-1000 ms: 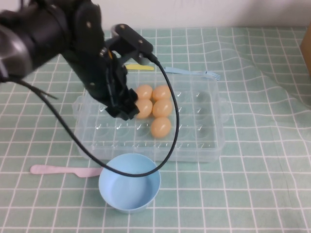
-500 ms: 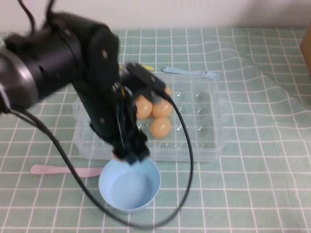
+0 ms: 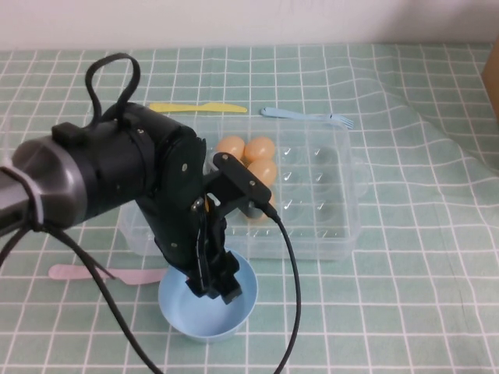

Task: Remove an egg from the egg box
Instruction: Place the egg in the bowl

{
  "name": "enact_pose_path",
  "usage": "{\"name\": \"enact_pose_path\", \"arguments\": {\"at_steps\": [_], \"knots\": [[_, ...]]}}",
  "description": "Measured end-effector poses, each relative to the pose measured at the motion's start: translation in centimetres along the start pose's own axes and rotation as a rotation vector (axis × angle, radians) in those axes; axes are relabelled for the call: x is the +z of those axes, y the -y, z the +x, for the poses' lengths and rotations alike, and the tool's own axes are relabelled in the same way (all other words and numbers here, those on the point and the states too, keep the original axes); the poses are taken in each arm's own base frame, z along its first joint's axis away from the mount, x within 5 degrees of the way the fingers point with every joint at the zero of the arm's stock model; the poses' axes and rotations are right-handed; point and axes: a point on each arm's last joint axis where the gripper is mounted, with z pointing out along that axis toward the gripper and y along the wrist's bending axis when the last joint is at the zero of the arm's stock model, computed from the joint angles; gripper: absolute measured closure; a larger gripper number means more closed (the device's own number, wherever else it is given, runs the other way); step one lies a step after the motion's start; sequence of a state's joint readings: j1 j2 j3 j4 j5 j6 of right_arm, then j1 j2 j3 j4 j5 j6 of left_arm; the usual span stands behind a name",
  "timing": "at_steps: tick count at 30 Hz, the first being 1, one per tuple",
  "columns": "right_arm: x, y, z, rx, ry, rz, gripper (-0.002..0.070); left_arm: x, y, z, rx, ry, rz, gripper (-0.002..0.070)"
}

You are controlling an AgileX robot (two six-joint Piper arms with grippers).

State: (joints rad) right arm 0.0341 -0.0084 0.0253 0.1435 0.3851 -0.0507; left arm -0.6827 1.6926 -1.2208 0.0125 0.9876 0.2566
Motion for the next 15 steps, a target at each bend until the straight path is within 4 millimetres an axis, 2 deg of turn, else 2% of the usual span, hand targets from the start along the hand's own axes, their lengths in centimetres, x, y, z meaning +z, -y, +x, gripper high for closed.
{"name": "enact_pose_path", "arguments": {"at_steps": [8,15], "knots": [[0.0,0.0,0.0,0.000,0.000,0.000,0.0694,2.4,-0.4,-0.2,-0.084,-0.067,-0.019,0.0314],[0.0,0.0,0.0,0.000,0.000,0.000,0.0694,3.7,-1.1,-0.1,-0.158,-0.100,-0.034,0.0314]]}}
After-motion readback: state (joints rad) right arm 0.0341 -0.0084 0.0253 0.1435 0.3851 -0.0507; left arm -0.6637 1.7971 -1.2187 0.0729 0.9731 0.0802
